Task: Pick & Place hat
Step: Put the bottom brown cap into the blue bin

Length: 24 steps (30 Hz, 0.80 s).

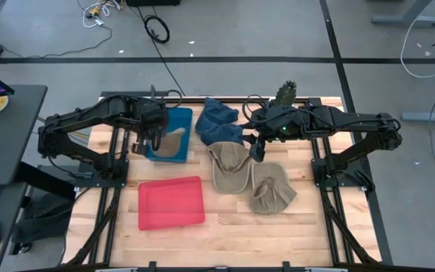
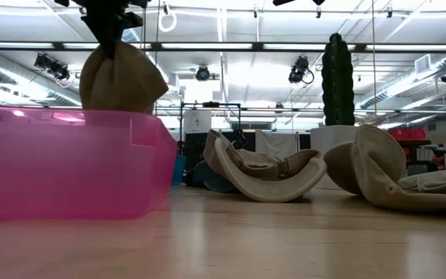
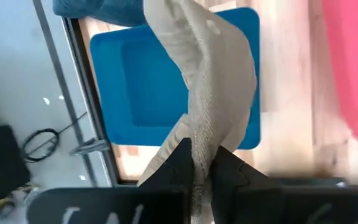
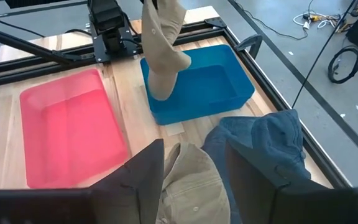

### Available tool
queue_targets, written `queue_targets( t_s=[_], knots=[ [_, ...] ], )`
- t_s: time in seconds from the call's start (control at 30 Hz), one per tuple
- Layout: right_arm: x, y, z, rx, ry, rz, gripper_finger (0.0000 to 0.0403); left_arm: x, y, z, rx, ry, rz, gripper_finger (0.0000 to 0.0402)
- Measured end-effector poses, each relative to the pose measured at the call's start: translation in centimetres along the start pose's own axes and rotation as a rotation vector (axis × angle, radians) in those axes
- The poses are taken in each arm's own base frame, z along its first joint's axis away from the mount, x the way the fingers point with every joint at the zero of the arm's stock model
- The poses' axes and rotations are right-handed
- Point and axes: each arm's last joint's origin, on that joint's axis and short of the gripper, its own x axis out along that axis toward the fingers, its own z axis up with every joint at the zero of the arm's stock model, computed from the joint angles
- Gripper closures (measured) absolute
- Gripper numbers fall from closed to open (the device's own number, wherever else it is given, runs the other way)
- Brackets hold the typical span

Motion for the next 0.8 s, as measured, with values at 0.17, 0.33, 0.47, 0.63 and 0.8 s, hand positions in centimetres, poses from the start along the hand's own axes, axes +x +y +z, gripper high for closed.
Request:
queue_targets(
  t_s=[0.17,0.33,0.47,0.63,0.8],
  knots=[
    [0.0,0.0,0.0,0.005,0.0,0.0,0.0231,1.0,-0.3,0.0,-0.081,0.022,-0.02,0.0377],
    [0.0,0.0,0.0,0.004,0.0,0.002,0.0231,3.0,-1.1,-0.2,-0.055,0.082,-0.07,0.0377],
    [0.0,0.0,0.0,0.004,0.001,0.002,0.0231,4.6,-1.4,0.3,-0.005,0.054,-0.061,0.0377],
    [0.0,0.0,0.0,0.004,0.001,0.002,0.0231,6.2,-1.4,0.7,0.032,0.012,-0.04,0.0377],
    [0.0,0.0,0.0,0.007,0.001,0.003,0.0231,7.9,-0.8,0.4,-0.009,0.014,-0.025,0.0377]
  ],
)
